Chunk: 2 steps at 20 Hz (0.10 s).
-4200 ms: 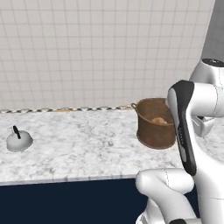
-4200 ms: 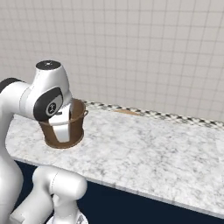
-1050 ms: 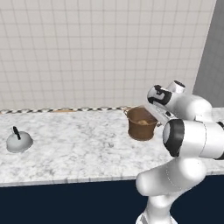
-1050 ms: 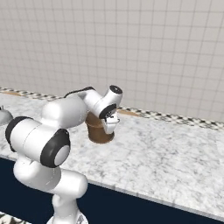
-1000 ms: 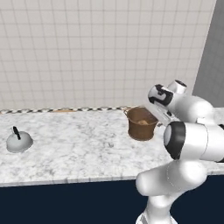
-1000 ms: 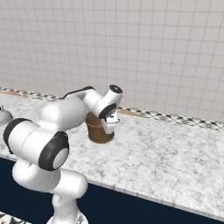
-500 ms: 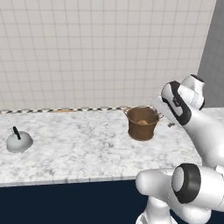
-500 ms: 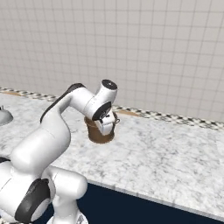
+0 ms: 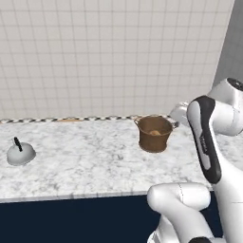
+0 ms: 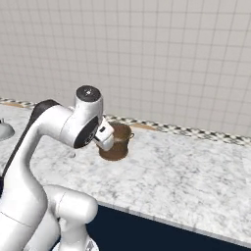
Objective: Open the cabinet, pick up the bread from the cabinet and place it in the basket. Then move the basket to the dining counter.
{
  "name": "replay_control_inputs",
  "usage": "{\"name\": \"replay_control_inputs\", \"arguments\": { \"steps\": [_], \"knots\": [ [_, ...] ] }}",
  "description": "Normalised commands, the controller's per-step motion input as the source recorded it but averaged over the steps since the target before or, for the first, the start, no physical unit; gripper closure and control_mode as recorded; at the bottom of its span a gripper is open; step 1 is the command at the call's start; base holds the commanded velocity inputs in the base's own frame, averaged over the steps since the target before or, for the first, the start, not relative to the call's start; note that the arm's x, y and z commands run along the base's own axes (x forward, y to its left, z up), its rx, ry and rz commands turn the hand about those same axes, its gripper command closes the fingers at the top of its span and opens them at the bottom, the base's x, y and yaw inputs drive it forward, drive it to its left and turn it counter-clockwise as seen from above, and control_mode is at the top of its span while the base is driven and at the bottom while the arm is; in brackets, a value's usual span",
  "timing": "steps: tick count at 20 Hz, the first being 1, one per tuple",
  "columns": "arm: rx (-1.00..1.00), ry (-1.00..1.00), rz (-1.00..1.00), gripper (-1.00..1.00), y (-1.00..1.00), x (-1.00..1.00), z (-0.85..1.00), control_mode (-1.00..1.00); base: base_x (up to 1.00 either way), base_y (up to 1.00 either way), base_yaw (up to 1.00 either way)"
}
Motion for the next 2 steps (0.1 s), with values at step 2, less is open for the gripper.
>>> {"name": "replay_control_inputs", "arguments": {
  "steps": [2],
  "knots": [
    [-0.11, -0.64, 0.18, -1.0, 0.47, -0.95, 0.46, -1.0, 0.0, 0.0, 0.0]
  ]
}}
